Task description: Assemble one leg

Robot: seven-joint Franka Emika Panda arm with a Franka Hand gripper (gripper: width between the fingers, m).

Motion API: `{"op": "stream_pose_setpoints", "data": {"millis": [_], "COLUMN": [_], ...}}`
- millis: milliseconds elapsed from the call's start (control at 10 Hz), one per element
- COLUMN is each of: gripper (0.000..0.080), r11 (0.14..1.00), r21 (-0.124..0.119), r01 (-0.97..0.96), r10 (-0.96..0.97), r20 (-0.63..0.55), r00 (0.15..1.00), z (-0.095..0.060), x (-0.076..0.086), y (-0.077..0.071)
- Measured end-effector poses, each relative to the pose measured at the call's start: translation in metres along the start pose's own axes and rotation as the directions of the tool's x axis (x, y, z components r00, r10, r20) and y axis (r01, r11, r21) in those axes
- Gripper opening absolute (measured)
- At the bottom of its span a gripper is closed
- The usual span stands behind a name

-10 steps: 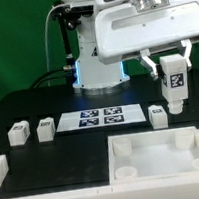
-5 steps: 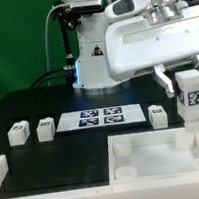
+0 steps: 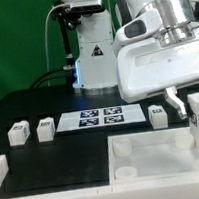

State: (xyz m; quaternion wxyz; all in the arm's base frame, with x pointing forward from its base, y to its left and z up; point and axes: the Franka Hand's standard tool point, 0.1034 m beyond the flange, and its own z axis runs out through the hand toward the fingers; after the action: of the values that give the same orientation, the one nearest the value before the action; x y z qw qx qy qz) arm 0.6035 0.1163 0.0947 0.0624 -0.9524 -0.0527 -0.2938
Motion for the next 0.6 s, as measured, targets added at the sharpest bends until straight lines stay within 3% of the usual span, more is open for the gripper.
{"op": "stream_pose_setpoints", "data": {"millis": [600], "gripper": [0.0290], "r11": [1.000], "r21": [-0.003], "r01": [0.015], "r10": [-0.015], "r20": [0.006], "r00": [1.000], "z": [0.0023], "x": [-0.0003], "y": [0.0045]}}
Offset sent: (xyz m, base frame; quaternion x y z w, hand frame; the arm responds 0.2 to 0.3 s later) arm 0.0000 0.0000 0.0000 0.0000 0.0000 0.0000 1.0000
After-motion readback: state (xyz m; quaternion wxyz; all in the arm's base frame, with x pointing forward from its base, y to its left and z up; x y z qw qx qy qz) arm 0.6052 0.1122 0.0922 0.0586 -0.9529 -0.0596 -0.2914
